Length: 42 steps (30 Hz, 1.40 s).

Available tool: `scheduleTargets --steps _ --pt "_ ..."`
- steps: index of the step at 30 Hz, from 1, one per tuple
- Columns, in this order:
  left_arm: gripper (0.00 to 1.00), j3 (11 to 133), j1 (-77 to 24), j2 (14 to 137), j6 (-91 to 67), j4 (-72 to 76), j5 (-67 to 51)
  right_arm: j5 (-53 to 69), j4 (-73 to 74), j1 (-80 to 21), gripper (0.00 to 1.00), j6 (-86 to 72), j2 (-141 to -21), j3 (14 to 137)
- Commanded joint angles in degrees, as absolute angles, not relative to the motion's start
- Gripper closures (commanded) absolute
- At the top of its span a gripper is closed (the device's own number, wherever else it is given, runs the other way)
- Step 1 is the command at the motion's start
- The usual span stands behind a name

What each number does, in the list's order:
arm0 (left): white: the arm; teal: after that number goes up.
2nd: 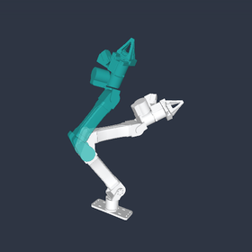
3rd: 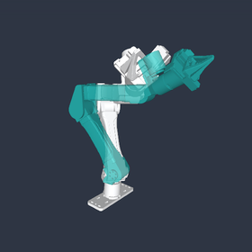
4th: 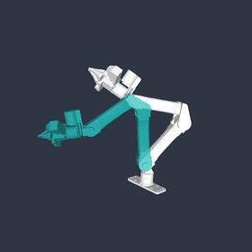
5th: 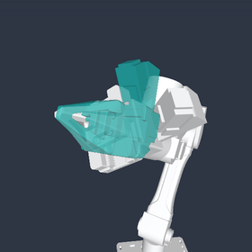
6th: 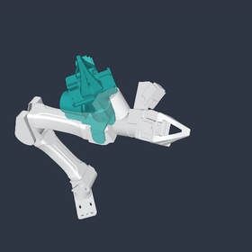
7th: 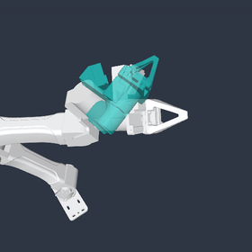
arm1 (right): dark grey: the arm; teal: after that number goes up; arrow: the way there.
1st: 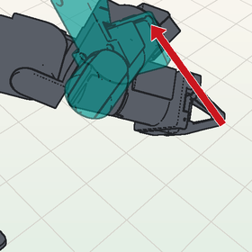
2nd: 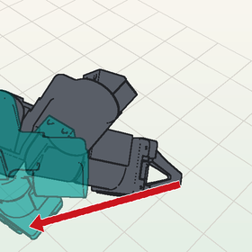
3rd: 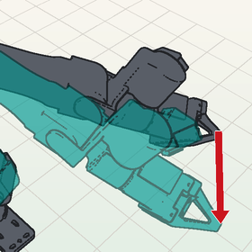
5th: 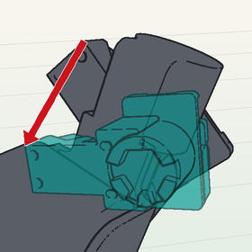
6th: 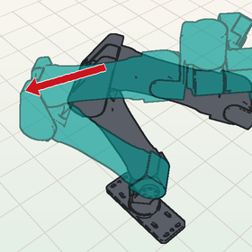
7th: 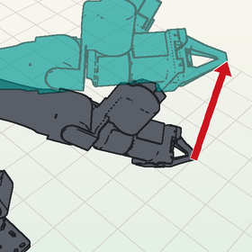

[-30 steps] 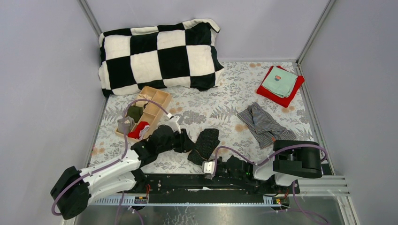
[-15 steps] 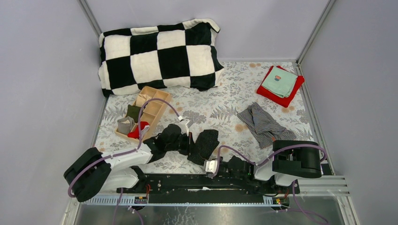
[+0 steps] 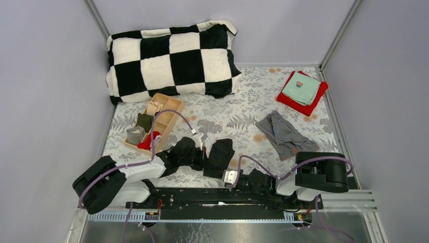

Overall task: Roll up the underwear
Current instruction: Roll the underwear to the center of the board.

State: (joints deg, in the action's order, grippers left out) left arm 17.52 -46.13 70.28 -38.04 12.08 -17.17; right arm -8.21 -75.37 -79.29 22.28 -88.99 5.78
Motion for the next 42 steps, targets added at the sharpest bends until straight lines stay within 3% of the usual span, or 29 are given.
scheduleTargets --steps 1,17,26,42 --pt "1.00 16.4 -46.0 72.2 -37.2 12.0 -17.3 -12.9 -79.8 -79.1 1.00 17.9 -88.7 5.6" --pt "1.00 19.7 -46.0 73.9 -36.5 7.0 -13.1 -23.4 -69.2 -79.1 1.00 -6.9 -81.1 5.6" --pt "1.00 21.5 -46.0 74.1 -36.5 6.1 -12.0 -26.5 -45.8 -78.8 1.00 -21.7 -74.1 10.3" --pt "1.00 21.2 -46.0 72.5 -38.2 5.6 -11.6 -25.9 -32.3 -71.6 1.00 -39.8 -80.3 15.6"
